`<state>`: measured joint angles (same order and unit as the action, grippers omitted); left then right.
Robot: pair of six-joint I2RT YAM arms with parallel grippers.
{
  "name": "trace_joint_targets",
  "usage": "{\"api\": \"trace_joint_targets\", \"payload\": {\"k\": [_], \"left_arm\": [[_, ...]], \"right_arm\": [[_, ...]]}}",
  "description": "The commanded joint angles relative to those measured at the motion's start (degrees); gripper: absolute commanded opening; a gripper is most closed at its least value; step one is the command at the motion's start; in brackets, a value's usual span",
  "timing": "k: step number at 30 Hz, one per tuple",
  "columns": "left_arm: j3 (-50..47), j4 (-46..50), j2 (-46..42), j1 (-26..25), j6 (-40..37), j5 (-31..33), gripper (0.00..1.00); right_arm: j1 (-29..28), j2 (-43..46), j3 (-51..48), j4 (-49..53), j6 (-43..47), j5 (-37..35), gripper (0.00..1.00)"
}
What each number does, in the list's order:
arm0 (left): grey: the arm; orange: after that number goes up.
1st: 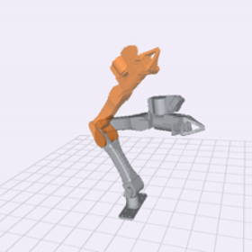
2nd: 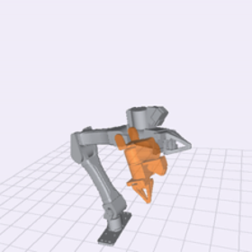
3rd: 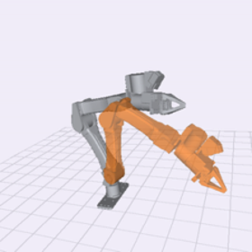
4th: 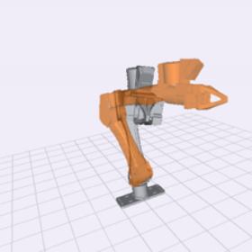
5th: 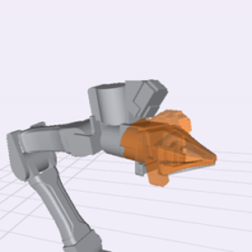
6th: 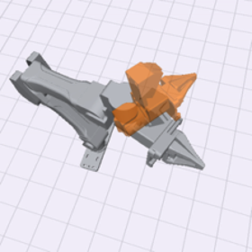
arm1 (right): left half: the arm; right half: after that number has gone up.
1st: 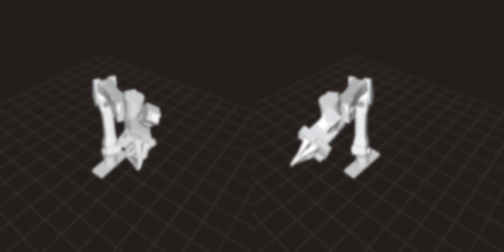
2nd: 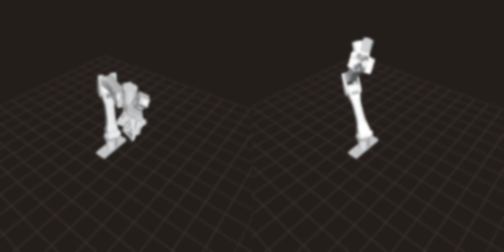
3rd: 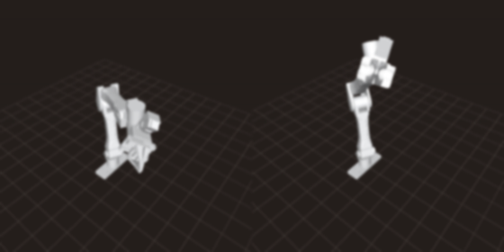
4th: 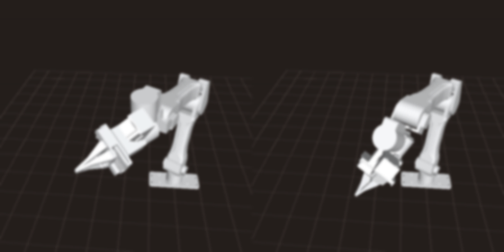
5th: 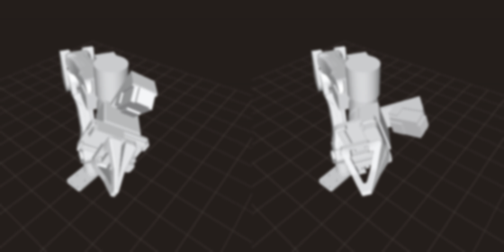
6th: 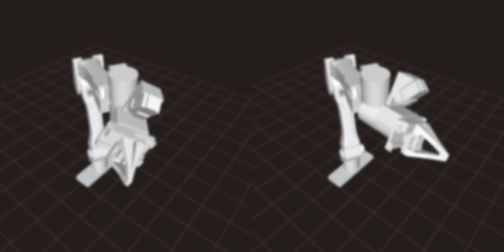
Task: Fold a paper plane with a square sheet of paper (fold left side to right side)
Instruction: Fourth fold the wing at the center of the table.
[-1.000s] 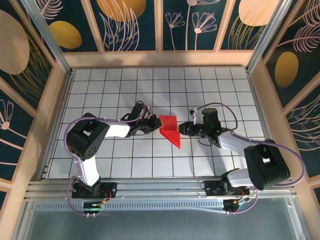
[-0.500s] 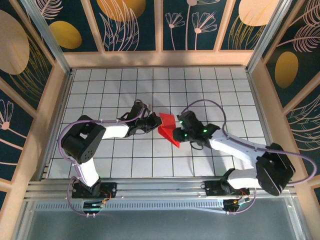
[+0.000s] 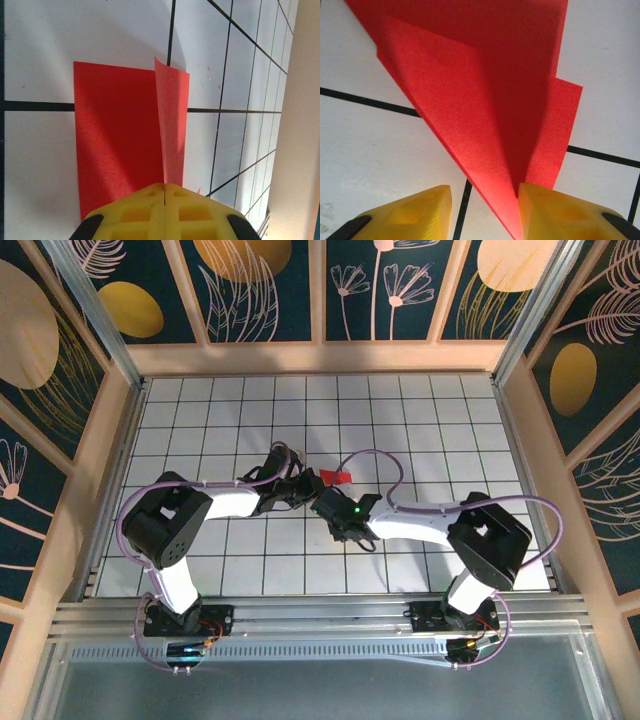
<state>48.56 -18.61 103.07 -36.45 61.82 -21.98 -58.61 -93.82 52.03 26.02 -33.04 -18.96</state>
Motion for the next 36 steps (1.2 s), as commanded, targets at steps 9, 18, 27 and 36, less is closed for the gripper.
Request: {"api": "trace_joint_targets", "payload": {"k": [9, 18, 27, 36], "left_arm": [[2.1, 2.4, -1.4, -0.4, 0.5, 0.5, 0.00], [2.4, 3.0, -1.3, -0.3, 0.1, 0.8, 0.00], [2.4, 4.0, -1.8, -0.3, -0.8, 1.1, 0.07], [-0.1, 9.4, -10.2, 2.5, -5.0, 3.4, 0.38]], "right_arm": [[-0.7, -3.2, 2.5, 2.5, -1.2, -7.0, 0.31], [-1.3, -4.3, 3.2, 2.8, -0.4, -6.9, 0.21], [-1.8, -5.7, 3.7, 3.6, 0.8, -7.6, 0.09], [-1.6, -5.1, 4.2, 5.1, 5.0, -7.5, 0.00]]}}
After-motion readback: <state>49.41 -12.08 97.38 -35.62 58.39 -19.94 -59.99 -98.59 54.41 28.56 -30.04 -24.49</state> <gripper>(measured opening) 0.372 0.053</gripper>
